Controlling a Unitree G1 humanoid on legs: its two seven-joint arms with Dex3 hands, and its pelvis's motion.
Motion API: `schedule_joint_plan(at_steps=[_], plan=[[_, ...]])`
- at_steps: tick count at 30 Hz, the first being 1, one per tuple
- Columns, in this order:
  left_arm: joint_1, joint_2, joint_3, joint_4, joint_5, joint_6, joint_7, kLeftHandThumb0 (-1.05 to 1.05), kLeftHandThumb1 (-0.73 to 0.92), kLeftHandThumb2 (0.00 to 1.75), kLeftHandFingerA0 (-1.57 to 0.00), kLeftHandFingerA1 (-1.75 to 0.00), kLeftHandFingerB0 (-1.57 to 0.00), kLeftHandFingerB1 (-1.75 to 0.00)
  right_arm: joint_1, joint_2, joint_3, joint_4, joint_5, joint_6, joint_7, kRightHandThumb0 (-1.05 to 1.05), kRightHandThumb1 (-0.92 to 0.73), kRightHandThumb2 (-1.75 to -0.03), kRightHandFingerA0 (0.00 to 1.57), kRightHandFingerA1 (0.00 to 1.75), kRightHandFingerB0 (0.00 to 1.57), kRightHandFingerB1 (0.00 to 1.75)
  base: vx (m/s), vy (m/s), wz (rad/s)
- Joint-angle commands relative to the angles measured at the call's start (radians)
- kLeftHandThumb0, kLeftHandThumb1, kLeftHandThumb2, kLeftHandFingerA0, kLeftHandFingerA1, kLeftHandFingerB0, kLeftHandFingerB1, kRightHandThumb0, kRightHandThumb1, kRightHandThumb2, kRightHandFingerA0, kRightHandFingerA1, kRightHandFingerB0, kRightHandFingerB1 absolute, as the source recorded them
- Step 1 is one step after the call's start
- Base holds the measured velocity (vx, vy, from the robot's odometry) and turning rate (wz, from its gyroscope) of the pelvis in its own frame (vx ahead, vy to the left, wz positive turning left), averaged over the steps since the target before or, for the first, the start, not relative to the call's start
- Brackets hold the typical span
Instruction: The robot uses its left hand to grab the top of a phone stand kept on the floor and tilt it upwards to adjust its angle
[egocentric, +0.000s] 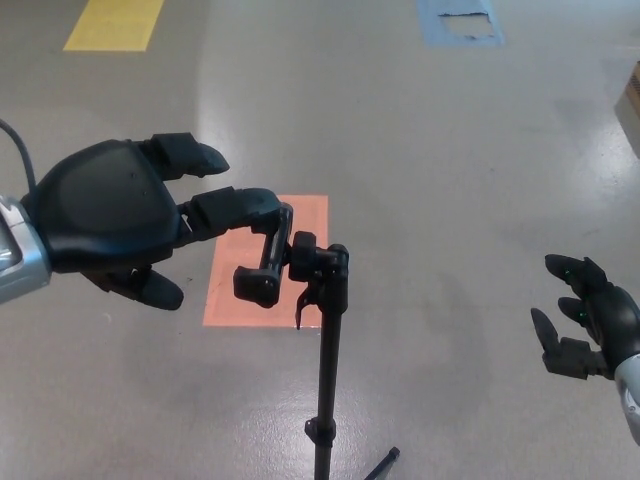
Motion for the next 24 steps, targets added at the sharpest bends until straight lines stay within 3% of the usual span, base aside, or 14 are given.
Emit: schedule_joint_plan(at_steps=[1,2,3,11,12,13,15,16,18,19,20,21,22,24], plan=[[-0.009,0.002,-0.006,0.004,0.013,-0.004,-0.005,-0.87,0.69,1.01,-0.21,-0.45,-0.02,-0.17,-0.006,-0.014,0.002,0.005,-0.007,0.004,-0.012,-0.67,-0.88,-0.66,0.23,0.32,0.14,0.27,0.0,0.0,0.0],[-0.009,0.001,-0.005,0.004,0.011,-0.003,-0.006,-0.87,0.68,1.0,-0.22,-0.45,-0.02,-0.17,-0.007,-0.015,0.003,0.004,-0.006,0.005,-0.011,-0.67,-0.88,-0.65,0.24,0.32,0.14,0.27,0.0,0.0,0.0],[-0.011,-0.002,-0.005,0.008,0.01,-0.001,-0.003,-0.88,0.69,1.0,-0.22,-0.45,-0.01,-0.17,-0.007,-0.015,0.001,0.005,-0.004,0.004,-0.007,-0.34,-0.56,-1.11,0.0,0.47,0.0,0.47,0.0,0.0,0.0],[-0.034,-0.008,-0.014,0.028,0.022,-0.002,-0.004,-0.8,0.64,0.99,-0.2,-0.45,0.0,-0.2,-0.01,-0.015,-0.004,0.006,0.003,0.0,0.003,-0.34,-0.58,-1.11,0.0,0.47,0.0,0.47,0.0,0.0,0.0],[-0.035,-0.009,-0.017,0.032,0.028,-0.003,0.014,-0.8,0.79,0.65,-0.31,-0.32,-0.03,-0.21,-0.009,-0.015,-0.003,0.004,0.003,0.001,0.005,-0.34,-0.58,-1.11,0.0,0.47,0.0,0.47,0.0,0.0,0.0],[-0.036,-0.008,-0.019,0.031,0.029,0.0,0.009,-0.8,0.63,0.98,-0.19,-0.45,0.0,-0.2,-0.009,-0.014,-0.004,0.004,0.004,0.0,0.008,-0.34,-0.59,-1.11,0.0,0.47,0.0,0.47,0.0,0.0,0.0],[-0.037,-0.008,-0.02,0.031,0.026,0.003,-0.003,-0.86,0.67,0.99,-0.21,-0.45,-0.01,-0.16,-0.009,-0.013,-0.001,0.006,0.0,-0.001,0.002,-0.34,-0.58,-1.11,0.0,0.47,0.0,0.47,0.0,0.0,0.0],[-0.035,-0.009,-0.02,0.029,0.026,0.01,-0.009,-0.79,0.79,0.64,-0.29,-0.31,-0.01,-0.2,-0.01,-0.012,-0.002,0.006,0.002,0.0,0.002,-0.34,-0.57,-1.11,0.0,0.47,0.0,0.47,0.0,0.0,0.0],[-0.038,-0.013,-0.023,0.035,0.028,0.013,-0.01,-0.79,0.79,0.65,-0.28,-0.31,-0.01,-0.2,-0.01,-0.012,-0.004,0.008,0.003,0.0,0.003,-0.34,-0.57,-1.11,0.0,0.47,0.0,0.47,0.0,0.0,0.0],[-0.041,-0.016,-0.025,0.041,0.029,0.012,-0.008,-0.84,0.66,1.0,-0.22,-0.45,0.0,-0.18,-0.011,-0.012,-0.004,0.009,0.003,0.0,0.004,-0.34,-0.57,-1.11,0.0,0.47,0.0,0.47,0.0,0.0,0.0],[-0.042,-0.017,-0.026,0.043,0.03,0.012,-0.006,-0.84,0.66,1.0,-0.22,-0.45,0.0,-0.18,-0.011,-0.012,-0.003,0.009,0.003,0.001,0.005,-0.34,-0.57,-1.11,0.0,0.47,0.0,0.47,0.0,0.0,0.0],[-0.045,-0.023,-0.03,0.054,0.032,0.009,0.006,-0.8,0.79,0.65,-0.29,-0.31,-0.03,-0.21,-0.012,-0.013,-0.002,0.008,0.002,0.001,0.006,-0.34,-0.57,-1.11,0.0,0.47,0.0,0.47,0.0,0.0,0.0],[-0.046,-0.023,-0.031,0.055,0.031,0.009,0.004,-0.87,0.68,1.0,-0.22,-0.45,-0.01,-0.17,-0.012,-0.013,-0.002,0.008,0.002,0.001,0.006,-0.34,-0.57,-1.11,0.0,0.47,0.0,0.47,0.0,0.0,0.0],[-0.046,-0.025,-0.032,0.056,0.032,0.013,-0.001,-0.87,0.68,1.0,-0.21,-0.45,-0.02,-0.16,-0.013,-0.013,-0.004,0.006,0.006,0.0,0.012,-0.34,-0.58,-1.11,0.0,0.47,0.0,0.47,0.0,0.0,0.0]])
